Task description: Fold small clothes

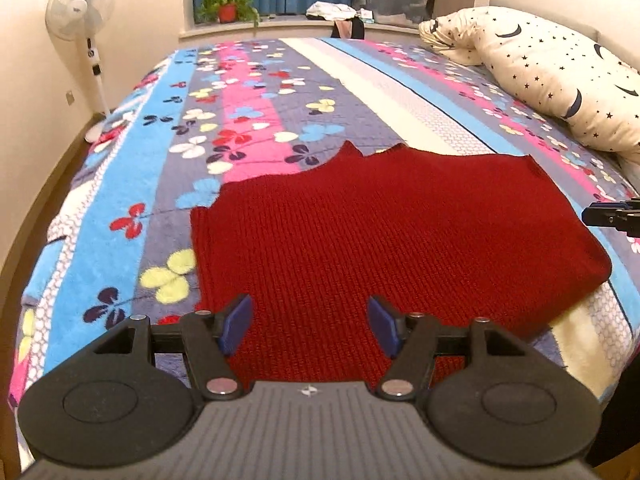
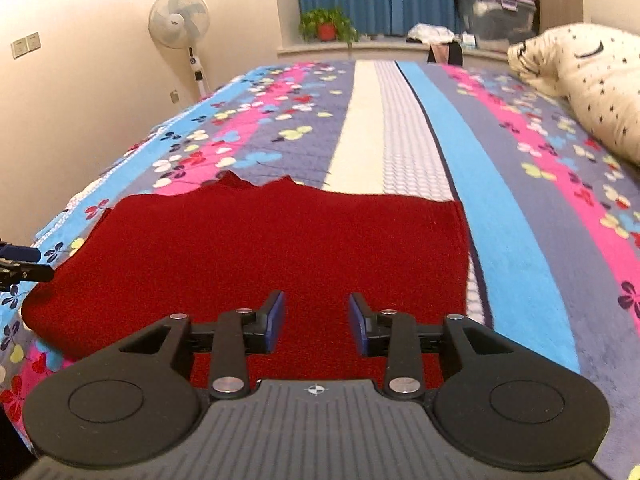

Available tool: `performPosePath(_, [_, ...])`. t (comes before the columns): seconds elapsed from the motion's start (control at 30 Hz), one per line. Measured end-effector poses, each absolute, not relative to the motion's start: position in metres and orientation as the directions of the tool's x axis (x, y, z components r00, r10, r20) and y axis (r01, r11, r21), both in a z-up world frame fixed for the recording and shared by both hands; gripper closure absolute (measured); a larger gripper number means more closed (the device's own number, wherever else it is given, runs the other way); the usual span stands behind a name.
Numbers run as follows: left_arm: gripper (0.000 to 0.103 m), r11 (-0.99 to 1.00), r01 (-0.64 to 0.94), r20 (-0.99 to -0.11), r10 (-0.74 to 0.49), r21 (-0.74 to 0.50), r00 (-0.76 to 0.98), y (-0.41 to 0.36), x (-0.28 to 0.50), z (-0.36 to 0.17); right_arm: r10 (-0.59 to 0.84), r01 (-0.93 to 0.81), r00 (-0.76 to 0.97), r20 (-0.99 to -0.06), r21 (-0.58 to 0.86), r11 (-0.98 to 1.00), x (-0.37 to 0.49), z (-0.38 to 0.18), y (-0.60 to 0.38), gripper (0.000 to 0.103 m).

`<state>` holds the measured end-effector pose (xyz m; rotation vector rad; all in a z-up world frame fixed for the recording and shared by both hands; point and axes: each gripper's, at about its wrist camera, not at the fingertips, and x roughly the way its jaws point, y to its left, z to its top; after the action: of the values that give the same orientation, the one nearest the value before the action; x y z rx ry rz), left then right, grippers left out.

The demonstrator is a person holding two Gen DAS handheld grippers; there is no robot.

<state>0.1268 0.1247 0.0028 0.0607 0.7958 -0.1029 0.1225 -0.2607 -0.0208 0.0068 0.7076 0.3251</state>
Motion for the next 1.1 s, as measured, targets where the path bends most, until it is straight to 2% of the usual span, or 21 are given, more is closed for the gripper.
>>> performPosePath(0.23, [0.034, 0.996, 0.072, -0.712, -0.019, 0.045, 0.702, 0.128, 0.120, 0.005, 0.324, -0.330, 0.725, -0.608, 0.105, 0.938, 0.108, -0.017, -0.237, 0.064])
performPosePath(0.3, [0.034, 0.997, 0.054, -0.694, 0.002, 0.059, 0.720, 0.129, 0.117, 0.008, 0.296, -0.310, 0.751, -0.591, 0.081, 0.947, 0.105, -0.016, -0.233, 0.060])
performPosePath(0.4, [0.034, 0.996, 0.017, -0.666, 0.043, 0.084, 0.745, 0.131, 0.112, 0.016, 0.267, -0.288, 0.787, -0.556, 0.052, 0.956, 0.104, -0.015, -0.230, 0.060])
performPosePath(0.43, [0.033, 0.997, 0.003, -0.658, 0.050, 0.080, 0.751, 0.132, 0.110, 0.019, 0.252, -0.278, 0.798, -0.547, 0.036, 0.960, 0.104, -0.015, -0.229, 0.061])
performPosePath(0.53, [0.023, 0.998, -0.026, -0.635, 0.060, 0.063, 0.770, 0.135, 0.106, 0.029, 0.236, -0.254, 0.803, -0.547, 0.043, 0.966, 0.106, -0.013, -0.230, 0.061])
performPosePath(0.7, [0.023, 0.998, -0.020, -0.625, 0.048, 0.052, 0.779, 0.134, 0.105, 0.033, 0.238, -0.244, 0.804, -0.544, 0.063, 0.968, 0.109, -0.011, -0.227, 0.060])
performPosePath(1.0, [0.023, 0.997, -0.074, -0.616, 0.038, -0.032, 0.787, 0.148, 0.126, 0.032, 0.223, -0.272, 0.795, -0.564, -0.002, 0.962, 0.115, -0.020, -0.206, 0.061])
performPosePath(1.03, [0.023, 0.995, -0.086, -0.624, 0.035, -0.052, 0.781, 0.153, 0.129, 0.031, 0.232, -0.283, 0.793, -0.563, -0.003, 0.959, 0.115, -0.020, -0.204, 0.065])
performPosePath(1.07, [0.023, 0.993, -0.098, -0.627, 0.033, -0.068, 0.778, 0.159, 0.130, 0.032, 0.243, -0.298, 0.792, -0.560, -0.006, 0.955, 0.114, -0.021, -0.201, 0.079])
performPosePath(1.1, [0.023, 0.990, -0.115, -0.630, 0.042, -0.076, 0.775, 0.164, 0.132, 0.032, 0.254, -0.315, 0.791, -0.557, -0.014, 0.949, 0.113, -0.022, -0.197, 0.089])
